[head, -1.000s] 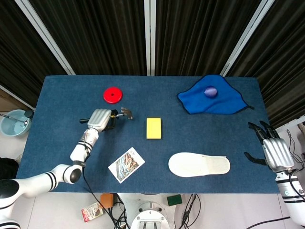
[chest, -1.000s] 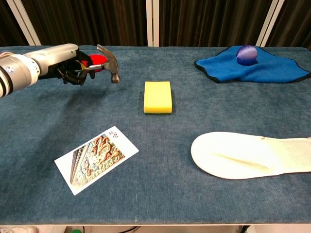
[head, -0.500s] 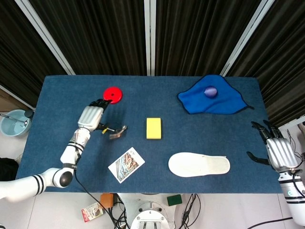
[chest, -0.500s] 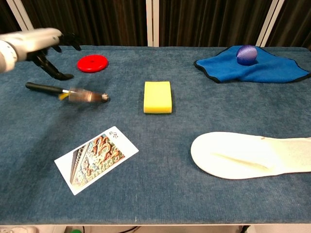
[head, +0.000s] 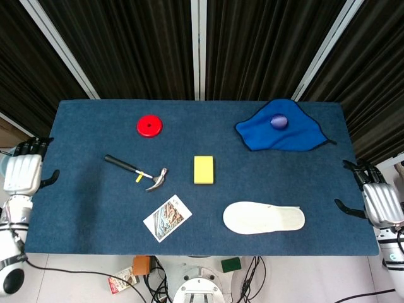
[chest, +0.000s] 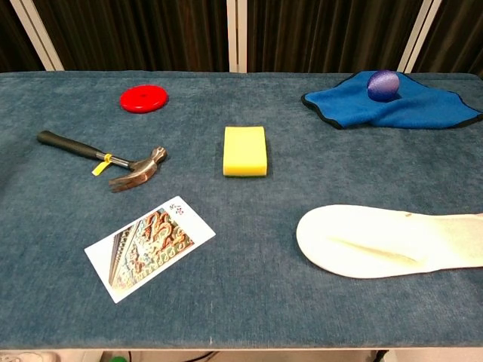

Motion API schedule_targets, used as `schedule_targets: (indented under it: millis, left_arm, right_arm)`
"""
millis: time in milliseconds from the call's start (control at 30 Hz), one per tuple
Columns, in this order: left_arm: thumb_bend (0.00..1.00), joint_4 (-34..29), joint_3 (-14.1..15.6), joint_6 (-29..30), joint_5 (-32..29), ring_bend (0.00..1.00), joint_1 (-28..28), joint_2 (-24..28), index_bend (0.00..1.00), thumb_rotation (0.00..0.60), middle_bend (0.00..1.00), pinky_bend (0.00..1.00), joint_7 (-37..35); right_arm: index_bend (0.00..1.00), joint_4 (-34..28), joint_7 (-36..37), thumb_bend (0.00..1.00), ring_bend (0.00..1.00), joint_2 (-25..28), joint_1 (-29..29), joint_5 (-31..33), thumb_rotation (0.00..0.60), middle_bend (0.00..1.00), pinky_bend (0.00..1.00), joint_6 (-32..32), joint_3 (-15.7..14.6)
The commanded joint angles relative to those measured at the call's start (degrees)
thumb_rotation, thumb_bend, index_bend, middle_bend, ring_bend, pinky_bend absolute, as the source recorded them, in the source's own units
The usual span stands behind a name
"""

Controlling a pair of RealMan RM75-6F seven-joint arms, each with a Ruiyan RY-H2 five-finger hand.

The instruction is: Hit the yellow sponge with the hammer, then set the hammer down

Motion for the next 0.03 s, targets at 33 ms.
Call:
schedule_targets:
  millis: [33]
  left_arm:
    - [0.25, -1.51, 3.56, 4.89, 4.16, 0.08, 5.26, 1.37, 0.15, 0.600, 0.16, 0.13, -2.95]
  right_arm:
    - [0.12, 0.98, 0.26, 0.21, 0.05, -1.07, 0.29, -1.11, 0.600, 0.20, 0.14, 0.13, -0.36]
